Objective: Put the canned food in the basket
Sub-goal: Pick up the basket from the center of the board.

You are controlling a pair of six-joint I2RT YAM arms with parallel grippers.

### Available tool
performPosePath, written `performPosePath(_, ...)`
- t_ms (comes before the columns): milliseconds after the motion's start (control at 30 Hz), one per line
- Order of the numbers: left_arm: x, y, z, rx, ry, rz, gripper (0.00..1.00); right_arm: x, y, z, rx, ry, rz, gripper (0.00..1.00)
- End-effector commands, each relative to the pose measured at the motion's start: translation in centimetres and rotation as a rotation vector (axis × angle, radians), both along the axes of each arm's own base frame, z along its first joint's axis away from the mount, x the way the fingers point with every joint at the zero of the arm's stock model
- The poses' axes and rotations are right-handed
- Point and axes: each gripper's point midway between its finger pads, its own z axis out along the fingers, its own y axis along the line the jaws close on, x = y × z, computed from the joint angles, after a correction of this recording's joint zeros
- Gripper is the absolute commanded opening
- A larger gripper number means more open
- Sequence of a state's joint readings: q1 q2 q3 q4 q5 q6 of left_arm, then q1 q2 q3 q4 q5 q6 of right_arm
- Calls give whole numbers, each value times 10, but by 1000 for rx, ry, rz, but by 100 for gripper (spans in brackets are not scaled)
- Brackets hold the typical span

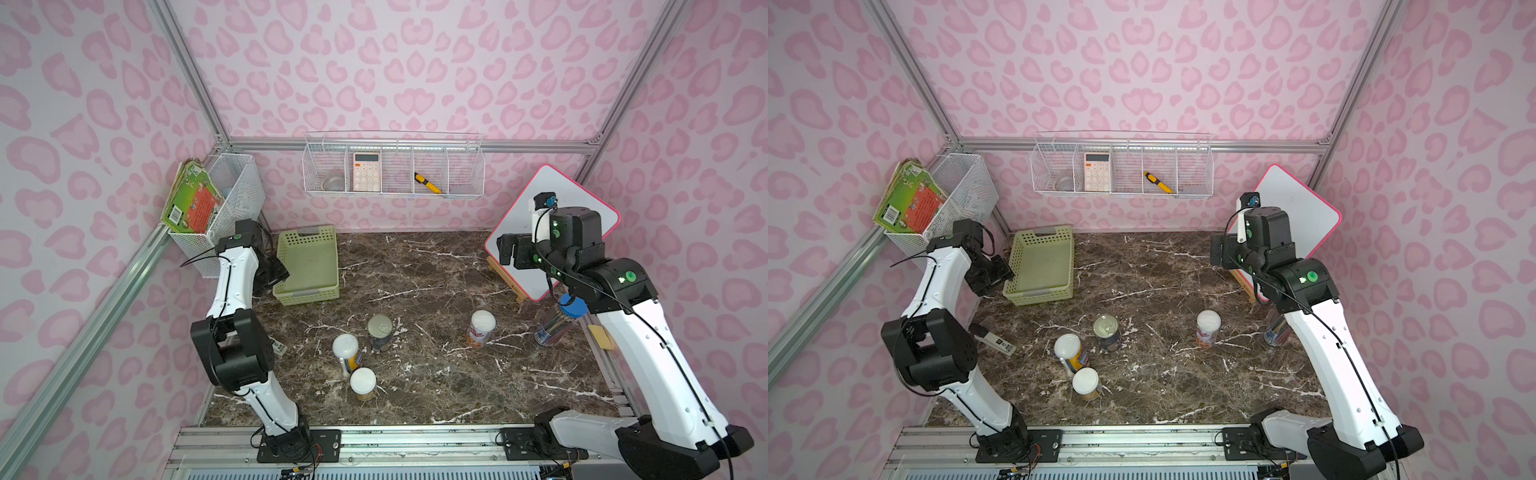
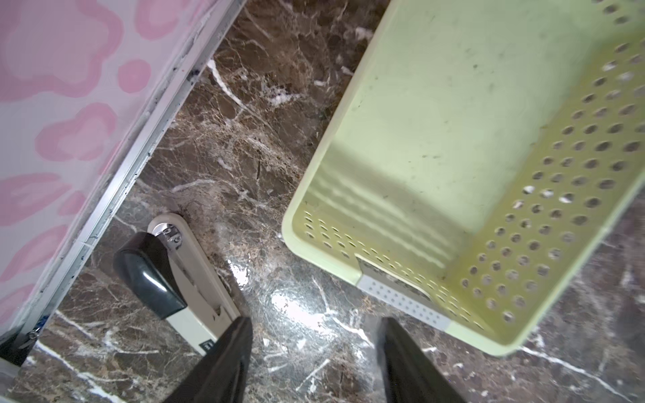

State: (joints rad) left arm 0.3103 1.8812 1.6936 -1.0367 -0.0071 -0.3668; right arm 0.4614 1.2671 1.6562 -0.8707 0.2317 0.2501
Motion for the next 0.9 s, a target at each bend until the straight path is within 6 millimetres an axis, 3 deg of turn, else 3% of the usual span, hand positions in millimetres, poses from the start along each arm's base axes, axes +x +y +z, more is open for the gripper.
performPosePath(0,7,11,-20,12,31,11,60,3,8,0,-9,-21,-8,100)
performPosePath(167,31,13,-32,25,5,3,58,2,25,-7,-19,-19,29,100)
performPosePath(333,40,12,-47,11,26,2,55,-2,29,-20,-33,-7,40,100)
performPosePath(500,39,16,-78,10,94,20,38,-6,35,-33,-34,8,64,100)
performPosePath(533,38,15,-80,9,104,17,30,-6,34,-34,-39,8,61,100)
performPosePath(667,41,15,-67,25,58,23,1,-6,34,-30,-39,-11,57,100)
performPosePath(867,44,5,-33,8,-17,18,0,-4,42,-35,-30,-5,77,100)
